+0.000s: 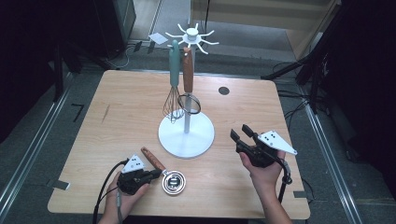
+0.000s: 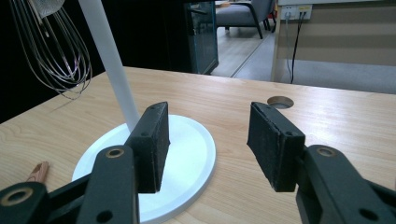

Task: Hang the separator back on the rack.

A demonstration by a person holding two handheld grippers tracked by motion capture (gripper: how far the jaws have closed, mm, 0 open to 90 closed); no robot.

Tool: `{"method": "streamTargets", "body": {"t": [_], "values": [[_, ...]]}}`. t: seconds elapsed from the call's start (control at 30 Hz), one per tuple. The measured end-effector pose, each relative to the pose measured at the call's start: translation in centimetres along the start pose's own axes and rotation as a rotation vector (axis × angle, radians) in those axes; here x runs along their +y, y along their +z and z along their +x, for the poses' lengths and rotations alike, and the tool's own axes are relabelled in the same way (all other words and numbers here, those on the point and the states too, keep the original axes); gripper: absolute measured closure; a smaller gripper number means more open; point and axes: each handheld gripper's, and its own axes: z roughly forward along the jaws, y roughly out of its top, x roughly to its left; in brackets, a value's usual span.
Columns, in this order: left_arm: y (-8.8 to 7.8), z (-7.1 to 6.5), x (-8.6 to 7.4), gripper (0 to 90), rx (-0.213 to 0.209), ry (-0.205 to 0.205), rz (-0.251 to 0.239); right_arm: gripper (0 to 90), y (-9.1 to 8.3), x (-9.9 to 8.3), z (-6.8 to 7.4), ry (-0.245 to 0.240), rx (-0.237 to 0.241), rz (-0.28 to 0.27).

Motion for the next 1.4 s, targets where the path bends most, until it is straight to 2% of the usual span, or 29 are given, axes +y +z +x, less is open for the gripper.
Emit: {"method": "streamTargets", "body": {"t": [0.23,0.4,0.53,0.63,0.7,0.77,0.93,1.0,1.1,1.23,1.4], "values": [[1.2,-1.5,0.4,90.0,-0.017,0.025,0.014,50.0,0.0,0.0,0.0,-0.001,-0.001,0.001],[2.1,-2.3,0.8,90.0,-0.025,0.027,0.016,49.9,0.1,-0.2,0.0,-0.001,0.0,0.009],[3.0,-3.2,1.2,90.0,-0.021,0.06,0.019,50.0,0.1,-0.3,0.2,-0.003,0.0,0.017],[3.2,-3.4,1.4,90.0,-0.022,0.07,0.022,49.9,0.2,-0.4,0.2,-0.005,0.0,0.019],[2.7,-2.8,1.4,90.0,-0.036,0.049,0.002,50.0,0.2,-0.5,0.3,-0.006,0.005,0.021],[1.8,-1.8,1.4,90.0,-0.019,0.029,-0.016,49.9,0.2,-0.7,0.5,-0.011,0.009,0.028],[-1.2,2.3,1.6,90.0,0.064,-0.056,-0.082,49.9,0.3,-1.2,1.1,-0.023,0.024,0.046],[-1.6,4.0,1.6,90.0,0.105,-0.084,-0.093,49.9,0.5,-1.3,1.3,-0.023,0.028,0.051],[-1.2,5.9,1.5,90.0,0.147,-0.12,-0.086,49.9,0.5,-1.5,1.6,-0.028,0.031,0.059],[-0.7,6.9,1.6,90.0,0.167,-0.144,-0.065,49.8,0.5,-1.9,1.8,-0.029,0.034,0.068],[-0.4,7.3,1.8,90.0,0.164,-0.171,-0.047,49.7,0.4,-2.5,2.2,-0.038,0.041,0.084]]}}
